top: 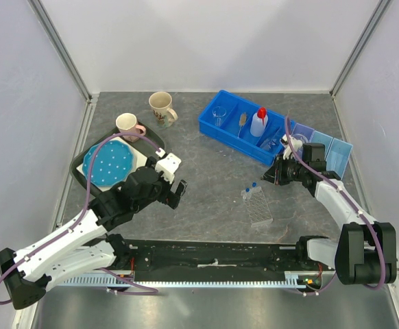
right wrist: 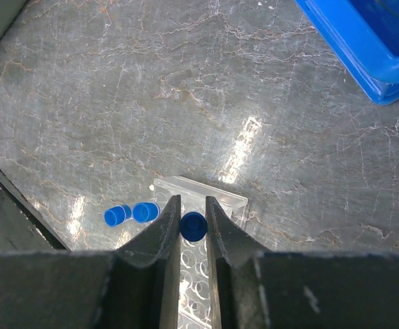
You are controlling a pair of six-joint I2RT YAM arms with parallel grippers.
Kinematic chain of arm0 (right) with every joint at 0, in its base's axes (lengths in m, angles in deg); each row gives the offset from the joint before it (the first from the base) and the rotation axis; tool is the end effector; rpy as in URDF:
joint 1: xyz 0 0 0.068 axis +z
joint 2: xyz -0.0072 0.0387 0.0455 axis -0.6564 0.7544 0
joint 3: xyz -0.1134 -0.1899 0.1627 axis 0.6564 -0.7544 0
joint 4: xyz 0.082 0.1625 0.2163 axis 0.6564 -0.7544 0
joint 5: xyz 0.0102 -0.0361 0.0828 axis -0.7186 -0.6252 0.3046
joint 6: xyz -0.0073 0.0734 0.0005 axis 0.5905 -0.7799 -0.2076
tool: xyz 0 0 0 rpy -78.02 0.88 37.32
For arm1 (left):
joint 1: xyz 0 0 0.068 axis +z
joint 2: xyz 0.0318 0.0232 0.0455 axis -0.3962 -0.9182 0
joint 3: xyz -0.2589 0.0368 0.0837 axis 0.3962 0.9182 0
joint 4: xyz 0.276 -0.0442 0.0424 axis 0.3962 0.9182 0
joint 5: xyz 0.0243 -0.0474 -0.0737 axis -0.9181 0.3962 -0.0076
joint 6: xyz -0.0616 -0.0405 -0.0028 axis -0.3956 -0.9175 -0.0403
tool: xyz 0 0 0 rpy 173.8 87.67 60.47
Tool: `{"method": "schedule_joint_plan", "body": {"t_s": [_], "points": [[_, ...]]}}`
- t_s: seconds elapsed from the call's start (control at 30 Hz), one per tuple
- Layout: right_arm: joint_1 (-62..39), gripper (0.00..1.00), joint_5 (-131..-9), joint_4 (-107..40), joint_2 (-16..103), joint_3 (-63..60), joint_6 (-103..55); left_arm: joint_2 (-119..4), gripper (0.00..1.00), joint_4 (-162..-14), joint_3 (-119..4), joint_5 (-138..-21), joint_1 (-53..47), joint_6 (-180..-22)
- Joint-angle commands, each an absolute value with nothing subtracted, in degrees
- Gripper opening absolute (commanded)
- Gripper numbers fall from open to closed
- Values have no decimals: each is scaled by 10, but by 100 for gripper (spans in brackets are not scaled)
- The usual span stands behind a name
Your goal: Organize the chemistry lab equipment
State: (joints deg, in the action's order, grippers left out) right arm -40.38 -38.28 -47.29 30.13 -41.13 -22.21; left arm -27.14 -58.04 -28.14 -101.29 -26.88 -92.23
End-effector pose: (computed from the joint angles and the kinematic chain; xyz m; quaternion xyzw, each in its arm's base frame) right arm 0.2625 0.0418 0.1815 -0.0916 0.8786 0.3276 0.3352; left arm 0.1514 -0.1592 0.2822 0.2957 0.8121 -0.1262 0.4870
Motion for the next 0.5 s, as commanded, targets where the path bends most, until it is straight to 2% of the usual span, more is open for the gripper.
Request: {"method": "schedule_joint_plan", "body": {"t_s": [0.0, 0.13, 0.47], "points": [[-399, 23, -381, -451, 289, -420, -233, -275, 99, -589, -281, -1018, -268, -905], [-395, 26, -386, -446, 288, -430, -240, -274, 99, -588, -281, -1018, -268, -905], [-388, 27, -400, -431, 283, -444, -244, -277, 99, -589, -282, -1019, -268, -905]]}}
